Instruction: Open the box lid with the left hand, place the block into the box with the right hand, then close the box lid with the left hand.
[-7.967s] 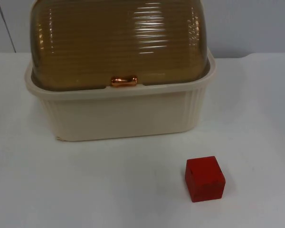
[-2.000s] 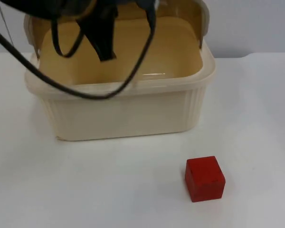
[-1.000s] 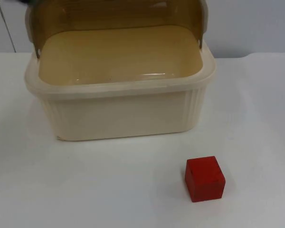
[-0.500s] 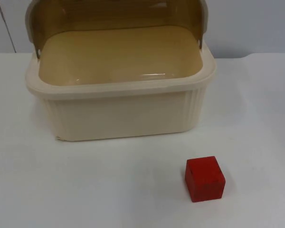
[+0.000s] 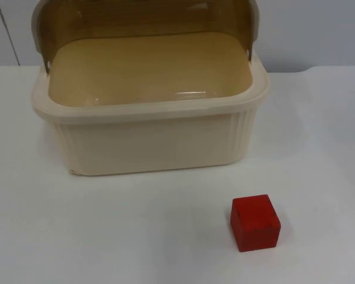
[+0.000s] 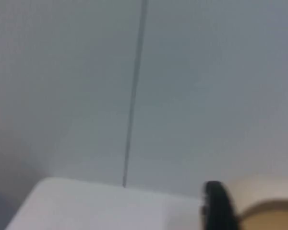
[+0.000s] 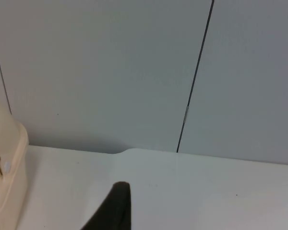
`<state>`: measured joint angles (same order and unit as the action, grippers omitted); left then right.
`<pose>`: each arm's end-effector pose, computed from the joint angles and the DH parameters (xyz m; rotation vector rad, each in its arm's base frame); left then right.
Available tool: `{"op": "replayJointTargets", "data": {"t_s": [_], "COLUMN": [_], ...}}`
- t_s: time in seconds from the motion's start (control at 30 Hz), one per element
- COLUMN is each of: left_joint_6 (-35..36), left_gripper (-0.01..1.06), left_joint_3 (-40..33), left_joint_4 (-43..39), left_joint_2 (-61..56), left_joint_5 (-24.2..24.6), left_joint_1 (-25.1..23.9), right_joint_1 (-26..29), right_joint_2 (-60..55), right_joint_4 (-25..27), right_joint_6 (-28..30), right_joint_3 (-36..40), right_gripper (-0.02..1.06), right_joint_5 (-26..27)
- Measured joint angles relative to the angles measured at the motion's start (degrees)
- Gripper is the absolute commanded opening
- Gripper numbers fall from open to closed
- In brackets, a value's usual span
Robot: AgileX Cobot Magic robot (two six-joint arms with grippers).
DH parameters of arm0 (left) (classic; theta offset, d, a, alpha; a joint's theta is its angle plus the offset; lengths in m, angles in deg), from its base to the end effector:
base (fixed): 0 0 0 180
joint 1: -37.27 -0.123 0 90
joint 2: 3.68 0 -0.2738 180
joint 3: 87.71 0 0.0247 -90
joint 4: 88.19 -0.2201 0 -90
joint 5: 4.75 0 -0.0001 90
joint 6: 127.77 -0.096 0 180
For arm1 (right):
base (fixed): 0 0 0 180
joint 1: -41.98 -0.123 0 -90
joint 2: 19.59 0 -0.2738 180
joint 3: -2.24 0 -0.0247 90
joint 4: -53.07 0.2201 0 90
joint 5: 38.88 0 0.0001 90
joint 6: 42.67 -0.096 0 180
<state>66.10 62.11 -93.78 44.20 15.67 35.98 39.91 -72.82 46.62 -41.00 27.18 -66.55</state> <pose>0.1214 0.0060 0.3817 -0.1736 1.7088 -0.0658 0.1388 0.0000 0.3856 -0.1158 1.8421 -0.1130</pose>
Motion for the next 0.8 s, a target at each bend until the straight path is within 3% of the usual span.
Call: {"op": "replayJointTargets", "data": {"t_s": [0.1,0.13,0.33,0.53,0.6,0.63,0.67,0.8], "left_joint_6": [-2.21,-2.21,-2.57,-2.58,-2.46,-2.36,-2.36,-2.36], "left_gripper": [0.99,1.05,1.05,1.05,1.05,1.05,1.05,1.05], "left_joint_3": [0.0,0.0,0.0,0.0,0.0,0.0,0.0,0.0], "left_joint_4": [-0.68,-0.68,-1.88,-1.96,-1.87,-1.87,-1.87,-1.87], "left_joint_2": [5.27,5.27,10.18,9.63,8.92,8.46,8.46,6.92], "left_joint_5": [0.0,0.0,-0.88,-4.88,-4.88,-4.77,-4.77,-4.26], "left_joint_1": [2.65,2.65,2.95,2.95,2.95,2.95,2.95,2.95], "right_joint_1": [0.0,0.0,0.0,0.0,-0.1,-0.56,-0.56,-6.22], "right_joint_2": [0.0,0.0,0.0,0.0,0.0,0.0,0.0,-1.76], "right_joint_4": [0.12,0.12,0.4,0.99,4.12,8.77,8.77,23.09], "right_joint_6": [0.0,0.0,0.0,0.0,2.21,6.84,6.84,15.57], "right_joint_3": [0.0,0.0,0.0,0.0,0.0,0.0,0.0,0.0], "right_gripper": [1.05,1.05,1.05,1.05,1.05,1.05,1.05,1.05], "right_joint_5": [-0.25,-0.25,-1.43,-2.69,-3.85,-6.04,-6.04,-11.28]}}
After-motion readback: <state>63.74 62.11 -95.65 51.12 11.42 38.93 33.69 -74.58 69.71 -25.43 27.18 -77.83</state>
